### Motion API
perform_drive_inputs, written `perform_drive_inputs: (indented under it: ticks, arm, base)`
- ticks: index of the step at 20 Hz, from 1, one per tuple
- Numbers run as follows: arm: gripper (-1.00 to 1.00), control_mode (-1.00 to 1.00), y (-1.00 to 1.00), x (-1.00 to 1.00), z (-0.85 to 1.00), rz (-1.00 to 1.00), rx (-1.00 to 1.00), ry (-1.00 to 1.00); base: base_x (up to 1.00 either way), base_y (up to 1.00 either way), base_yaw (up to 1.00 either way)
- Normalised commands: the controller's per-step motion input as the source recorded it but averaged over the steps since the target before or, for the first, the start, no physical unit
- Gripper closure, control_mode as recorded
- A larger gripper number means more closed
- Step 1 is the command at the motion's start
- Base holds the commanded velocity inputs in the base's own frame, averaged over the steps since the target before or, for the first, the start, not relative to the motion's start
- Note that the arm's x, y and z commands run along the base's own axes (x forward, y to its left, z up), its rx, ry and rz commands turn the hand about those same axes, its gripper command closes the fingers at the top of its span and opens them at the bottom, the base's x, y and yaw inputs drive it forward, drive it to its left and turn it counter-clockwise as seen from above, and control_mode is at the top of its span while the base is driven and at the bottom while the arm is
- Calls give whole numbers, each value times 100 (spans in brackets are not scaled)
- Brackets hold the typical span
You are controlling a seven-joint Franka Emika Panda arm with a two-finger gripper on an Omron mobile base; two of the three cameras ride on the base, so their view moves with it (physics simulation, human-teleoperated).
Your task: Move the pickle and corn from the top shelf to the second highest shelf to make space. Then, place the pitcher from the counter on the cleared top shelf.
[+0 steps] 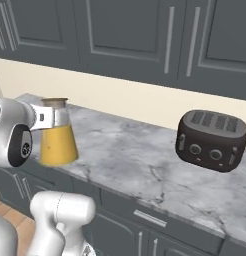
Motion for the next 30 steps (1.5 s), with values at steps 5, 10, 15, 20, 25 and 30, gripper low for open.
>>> perform_drive_inputs:
  ticks: [5,10,15,20,25,30]
  arm:
    - [100,100,0,0,0,0,0,0]
    - [100,100,0,0,0,0,0,0]
    - [100,100,0,0,0,0,0,0]
    - [100,100,0,0,0,0,0,0]
    - [100,100,0,0,0,0,0,0]
    - [100,100,0,0,0,0,0,0]
  base:
    - [-97,6,-2]
    - [-100,4,-8]
    - [-100,-12,-27]
    - [-82,-37,-45]
    - [-35,-48,-47]
    - [-7,-58,-45]
